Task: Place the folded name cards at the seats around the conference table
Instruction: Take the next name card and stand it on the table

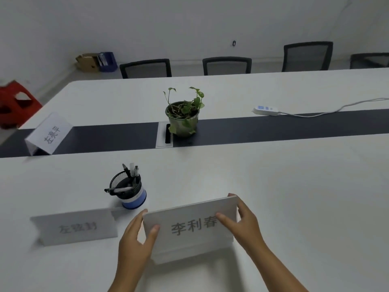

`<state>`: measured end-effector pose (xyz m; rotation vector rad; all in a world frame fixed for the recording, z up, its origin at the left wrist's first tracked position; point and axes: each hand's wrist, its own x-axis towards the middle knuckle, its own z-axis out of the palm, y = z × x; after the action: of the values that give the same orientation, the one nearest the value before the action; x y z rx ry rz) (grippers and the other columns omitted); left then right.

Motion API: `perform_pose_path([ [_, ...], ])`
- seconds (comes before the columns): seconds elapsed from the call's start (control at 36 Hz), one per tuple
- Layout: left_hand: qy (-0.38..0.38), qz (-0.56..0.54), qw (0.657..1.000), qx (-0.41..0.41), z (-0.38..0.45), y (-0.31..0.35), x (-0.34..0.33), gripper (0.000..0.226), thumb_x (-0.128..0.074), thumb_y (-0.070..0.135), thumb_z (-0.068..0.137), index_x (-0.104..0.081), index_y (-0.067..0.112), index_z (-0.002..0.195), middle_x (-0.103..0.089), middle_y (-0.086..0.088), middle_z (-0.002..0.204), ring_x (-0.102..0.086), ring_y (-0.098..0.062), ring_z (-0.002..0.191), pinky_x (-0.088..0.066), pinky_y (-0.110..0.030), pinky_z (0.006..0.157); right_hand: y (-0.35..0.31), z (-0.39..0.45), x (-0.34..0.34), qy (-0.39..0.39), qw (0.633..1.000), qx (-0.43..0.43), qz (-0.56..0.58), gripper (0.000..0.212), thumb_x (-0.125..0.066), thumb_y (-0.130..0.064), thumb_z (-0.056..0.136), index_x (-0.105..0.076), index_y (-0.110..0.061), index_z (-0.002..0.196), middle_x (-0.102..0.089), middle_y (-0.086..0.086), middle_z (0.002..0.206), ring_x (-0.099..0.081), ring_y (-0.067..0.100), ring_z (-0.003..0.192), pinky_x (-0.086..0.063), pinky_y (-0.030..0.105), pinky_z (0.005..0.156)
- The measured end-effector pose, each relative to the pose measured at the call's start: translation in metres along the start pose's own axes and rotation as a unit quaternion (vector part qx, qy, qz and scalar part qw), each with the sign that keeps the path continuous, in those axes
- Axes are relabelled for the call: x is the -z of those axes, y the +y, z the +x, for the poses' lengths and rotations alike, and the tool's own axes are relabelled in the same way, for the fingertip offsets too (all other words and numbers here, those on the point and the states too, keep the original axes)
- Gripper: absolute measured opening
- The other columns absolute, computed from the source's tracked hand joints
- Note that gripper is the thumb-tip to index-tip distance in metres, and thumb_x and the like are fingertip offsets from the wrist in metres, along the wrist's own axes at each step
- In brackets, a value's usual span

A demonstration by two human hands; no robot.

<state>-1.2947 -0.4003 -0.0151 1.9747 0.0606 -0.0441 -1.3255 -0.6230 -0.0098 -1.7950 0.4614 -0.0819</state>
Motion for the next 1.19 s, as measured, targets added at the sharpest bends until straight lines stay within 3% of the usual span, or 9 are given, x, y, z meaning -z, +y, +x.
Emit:
perform_pose_path([
  [0.06,0.020,0.020,1.000,-0.013,0.004,0.001,0.003,0.041,-0.065,0.008,0.077,-0.057,0.022,0.115,-0.059,-0.002,0.122,-0.050,-0.020,0.117,-0.037,-0.030,0.097,-0.002,0.001,-0.001,0.011,1.000,0.010,-0.018,0.063,-0.073,-0.036,0.063,-0.050,-0.023,0.120,-0.052,-0.009,0.121,-0.045,0.007,0.113,-0.034,0.021,0.093],
  [0.17,0.068,0.026,0.996,-0.058,0.002,0.015,0.005,0.059,-0.074,0.021,0.069,-0.049,0.074,0.079,-0.057,0.044,0.090,-0.048,0.018,0.097,-0.030,0.008,0.078,-0.010,-0.005,0.000,0.048,0.997,0.042,-0.031,0.065,-0.069,-0.050,0.049,-0.053,-0.034,0.110,-0.052,-0.013,0.122,-0.045,0.007,0.119,-0.031,0.020,0.096],
  [0.22,0.096,0.029,0.991,-0.088,0.001,0.026,0.007,0.039,-0.061,0.045,0.060,-0.046,0.076,0.078,-0.064,0.029,0.089,-0.048,0.006,0.097,-0.028,0.012,0.075,-0.018,-0.010,0.003,0.071,0.996,0.059,-0.017,0.068,-0.066,-0.058,0.044,-0.053,-0.039,0.108,-0.054,-0.017,0.122,-0.047,0.003,0.117,-0.034,0.020,0.097],
  [0.33,0.102,0.000,0.983,-0.152,0.009,0.059,0.004,0.045,-0.051,0.052,0.057,-0.064,0.040,0.098,-0.067,0.015,0.102,-0.047,0.024,0.094,-0.028,0.010,0.079,-0.032,-0.016,0.021,0.128,0.988,0.077,0.033,0.058,-0.078,-0.045,0.051,-0.059,-0.040,0.106,-0.055,-0.038,0.112,-0.054,-0.001,0.111,-0.044,0.023,0.096],
  [0.56,-0.057,-0.026,0.986,-0.153,0.020,0.128,-0.113,0.047,-0.055,0.018,0.085,-0.042,0.017,0.130,-0.045,0.011,0.119,-0.043,-0.007,0.110,-0.041,-0.021,0.097,-0.010,0.001,0.128,0.257,0.961,0.073,0.065,0.050,-0.066,-0.008,0.075,-0.052,-0.018,0.123,-0.058,-0.031,0.103,-0.056,-0.014,0.097,-0.041,-0.003,0.077],
  [0.64,-0.116,-0.041,0.983,-0.139,0.026,0.126,-0.171,0.048,-0.046,0.015,0.089,-0.033,0.016,0.135,-0.044,0.005,0.130,-0.043,-0.010,0.116,-0.038,-0.012,0.097,0.013,0.009,0.152,0.278,0.957,0.042,0.068,0.051,-0.062,-0.007,0.079,-0.048,-0.016,0.127,-0.055,-0.009,0.119,-0.048,0.013,0.119,-0.041,0.006,0.091],
  [0.72,-0.178,-0.035,0.982,-0.052,0.027,0.120,-0.242,0.049,-0.045,0.017,0.091,-0.029,0.015,0.137,-0.041,-0.004,0.140,-0.039,-0.019,0.128,-0.033,-0.031,0.108,0.049,0.022,0.189,0.287,0.957,-0.010,0.040,0.052,-0.060,-0.011,0.082,-0.043,-0.018,0.130,-0.051,0.002,0.128,-0.045,0.018,0.120,-0.035,0.026,0.098],
  [0.86,-0.229,0.014,0.973,0.025,0.025,0.084,-0.295,0.050,-0.047,0.013,0.089,-0.028,0.010,0.135,-0.044,-0.010,0.137,-0.043,-0.022,0.123,-0.032,-0.021,0.096,0.097,0.037,0.212,0.252,0.963,-0.097,0.003,0.057,-0.060,-0.015,0.083,-0.037,-0.015,0.135,-0.045,0.006,0.138,-0.044,0.022,0.124,-0.037,0.029,0.097],
  [1.19,-0.187,-0.008,0.982,0.006,0.033,0.070,-0.314,0.054,-0.055,0.006,0.084,-0.037,0.018,0.133,-0.045,0.006,0.128,-0.045,-0.013,0.117,-0.035,-0.024,0.099,0.140,0.046,0.230,0.287,0.946,-0.136,0.065,0.049,-0.062,-0.007,0.080,-0.048,-0.014,0.127,-0.049,0.004,0.134,-0.046,0.024,0.124,-0.036,0.041,0.107],
])
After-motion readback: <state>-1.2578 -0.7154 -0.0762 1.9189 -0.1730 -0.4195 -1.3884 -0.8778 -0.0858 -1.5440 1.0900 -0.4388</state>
